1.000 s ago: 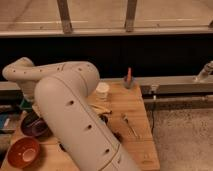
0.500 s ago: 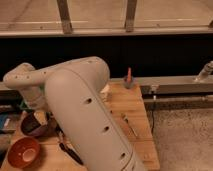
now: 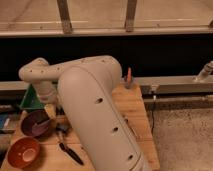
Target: Wipe purple bowl with eraser
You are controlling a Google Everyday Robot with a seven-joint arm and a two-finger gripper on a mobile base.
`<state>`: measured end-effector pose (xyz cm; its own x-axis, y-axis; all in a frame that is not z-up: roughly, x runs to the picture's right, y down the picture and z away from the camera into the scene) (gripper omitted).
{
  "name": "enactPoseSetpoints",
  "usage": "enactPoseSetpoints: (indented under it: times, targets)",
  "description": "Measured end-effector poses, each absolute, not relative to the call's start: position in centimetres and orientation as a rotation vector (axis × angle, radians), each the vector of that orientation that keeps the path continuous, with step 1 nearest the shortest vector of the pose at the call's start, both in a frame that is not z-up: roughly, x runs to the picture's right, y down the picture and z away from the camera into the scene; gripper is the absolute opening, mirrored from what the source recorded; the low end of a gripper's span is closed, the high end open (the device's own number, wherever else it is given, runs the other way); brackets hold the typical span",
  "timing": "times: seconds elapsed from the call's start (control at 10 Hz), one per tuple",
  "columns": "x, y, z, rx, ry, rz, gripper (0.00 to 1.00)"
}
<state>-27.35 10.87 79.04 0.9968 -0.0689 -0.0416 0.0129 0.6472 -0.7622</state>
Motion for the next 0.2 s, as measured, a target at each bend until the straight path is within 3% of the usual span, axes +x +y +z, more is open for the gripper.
enactPoseSetpoints:
  times: [0.2]
  targets:
    - [-28.22,10.20,79.21,-0.870,0.032,-0.080,0.02]
